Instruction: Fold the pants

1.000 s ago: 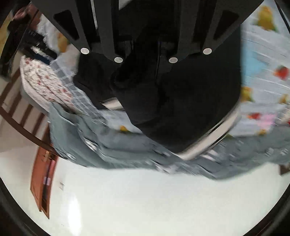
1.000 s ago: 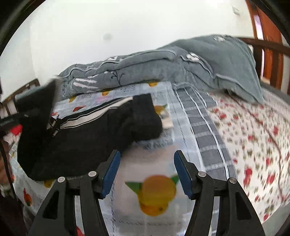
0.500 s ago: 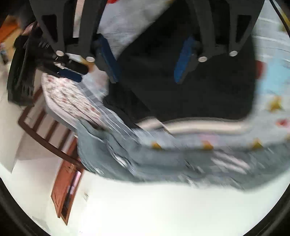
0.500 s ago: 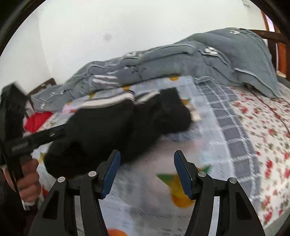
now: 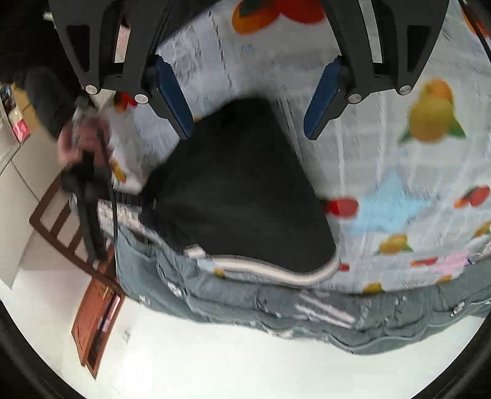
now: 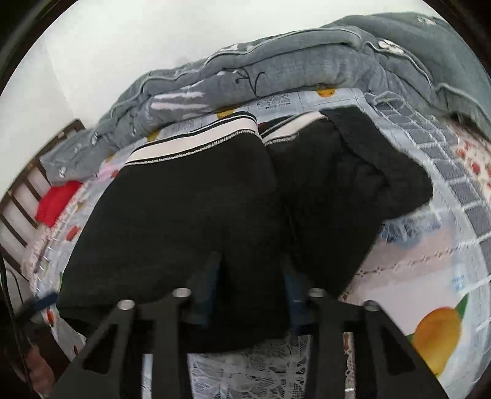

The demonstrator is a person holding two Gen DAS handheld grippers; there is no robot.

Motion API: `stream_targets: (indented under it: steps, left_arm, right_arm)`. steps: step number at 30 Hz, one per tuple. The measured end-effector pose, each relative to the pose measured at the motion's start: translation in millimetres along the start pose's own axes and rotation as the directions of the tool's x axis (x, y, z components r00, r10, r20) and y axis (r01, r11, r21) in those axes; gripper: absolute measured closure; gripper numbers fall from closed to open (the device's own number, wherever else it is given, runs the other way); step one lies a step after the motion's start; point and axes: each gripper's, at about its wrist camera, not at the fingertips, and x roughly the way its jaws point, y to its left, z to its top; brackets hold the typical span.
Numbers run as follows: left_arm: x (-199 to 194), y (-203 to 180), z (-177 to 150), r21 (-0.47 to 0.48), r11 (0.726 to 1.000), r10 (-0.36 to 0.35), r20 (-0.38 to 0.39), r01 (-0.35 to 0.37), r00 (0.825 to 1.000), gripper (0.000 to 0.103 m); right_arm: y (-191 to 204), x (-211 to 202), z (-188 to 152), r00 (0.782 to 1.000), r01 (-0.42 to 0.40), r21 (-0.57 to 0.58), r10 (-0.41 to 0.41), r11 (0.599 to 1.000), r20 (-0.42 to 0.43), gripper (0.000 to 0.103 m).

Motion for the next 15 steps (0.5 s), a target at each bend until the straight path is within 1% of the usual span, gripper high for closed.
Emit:
stream_targets:
  steps: [2, 3, 5, 6, 8, 9, 10, 11, 12, 13, 14, 15]
  left_arm:
    - [11, -5, -8, 0.005, 0.998, 0.055, -0.010, -0.055, 0.998, 0.030]
    - [18, -6, -9, -0.005, 0.996, 0.089, -0.013, -0.089, 0.996, 0.030]
    - [33, -6, -8, -0.052, 0.987, 0.150, -0.028, -0.151, 0.988, 0.030]
    - [41, -7, -6, -0.055, 0.982, 0.181, -0.033, -0.183, 0.983, 0.029]
    - [49, -15, -4, 0.001, 0.971, 0.239, -0.021, -0.239, 0.971, 0.025]
    - [51, -19, -3, 0.025, 0.967, 0.254, -0.020, -0.253, 0.967, 0.024]
    - [50, -21, -1, 0.033, 0.968, 0.248, -0.016, -0.248, 0.969, 0.024]
    - [47, -21, -1, 0.030, 0.971, 0.236, -0.011, -0.235, 0.972, 0.024]
    - [44, -21, 1, 0.023, 0.978, 0.206, -0.001, -0.206, 0.979, 0.024]
    - [43, -21, 2, 0.019, 0.983, 0.180, 0.005, -0.180, 0.984, 0.021]
    - [42, -22, 5, 0.016, 0.989, 0.144, 0.008, -0.144, 0.990, 0.021]
    - [45, -24, 6, 0.021, 0.991, 0.130, 0.005, -0.130, 0.991, 0.021]
  right_arm:
    - [7, -14, 8, 0.999, -0.019, -0.030, 0.020, 0.999, 0.036, 0.084]
    - [11, -20, 12, 0.998, -0.012, -0.044, 0.015, 0.999, 0.058, 0.085]
    - [17, -32, 18, 0.995, -0.004, -0.079, 0.012, 0.997, 0.096, 0.086]
    - [19, -40, 21, 0.993, 0.000, -0.103, 0.012, 0.995, 0.118, 0.086]
    - [18, -57, 30, 0.986, 0.003, -0.128, 0.018, 0.992, 0.166, 0.086]
    - [13, -65, 34, 0.981, 0.004, -0.120, 0.020, 0.993, 0.194, 0.087]
    - [7, -74, 39, 0.976, 0.012, -0.113, 0.013, 0.994, 0.219, 0.087]
    - [-2, -85, 44, 0.966, 0.039, -0.103, -0.011, 0.994, 0.257, 0.087]
    - [-13, -93, 48, 0.958, 0.058, -0.083, -0.032, 0.995, 0.284, 0.087]
    - [-26, -99, 50, 0.951, 0.069, -0.058, -0.049, 0.996, 0.306, 0.087]
    - [-45, -103, 49, 0.949, 0.073, -0.032, -0.059, 0.997, 0.311, 0.086]
    - [-57, -99, 47, 0.952, 0.082, -0.024, -0.071, 0.996, 0.296, 0.086]
